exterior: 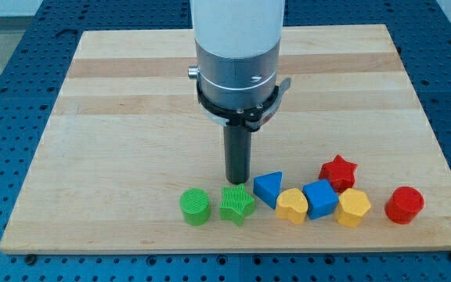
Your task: Move the blue triangle down a bit
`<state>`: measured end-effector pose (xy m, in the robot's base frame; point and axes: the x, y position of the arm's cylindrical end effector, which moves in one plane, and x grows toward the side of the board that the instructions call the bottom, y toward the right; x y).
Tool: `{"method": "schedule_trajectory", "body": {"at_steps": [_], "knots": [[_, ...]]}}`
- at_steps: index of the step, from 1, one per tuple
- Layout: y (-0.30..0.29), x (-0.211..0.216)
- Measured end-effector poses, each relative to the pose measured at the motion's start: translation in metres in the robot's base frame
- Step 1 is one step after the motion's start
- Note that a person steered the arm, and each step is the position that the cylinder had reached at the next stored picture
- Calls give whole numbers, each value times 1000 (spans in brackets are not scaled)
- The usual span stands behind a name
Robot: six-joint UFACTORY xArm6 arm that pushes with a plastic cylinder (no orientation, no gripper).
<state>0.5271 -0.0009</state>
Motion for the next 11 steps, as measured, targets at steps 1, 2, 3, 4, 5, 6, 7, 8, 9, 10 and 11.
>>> {"method": "schedule_trajectory", "body": {"at_steps": [1,2,3,4,5,6,7,8,9,10,11], "knots": [[9,-45],[21,-75],[31,-75],[62,-65],[62,-64],[61,-12],[60,-5],[60,-2],[60,8],[60,10],[60,12]]}}
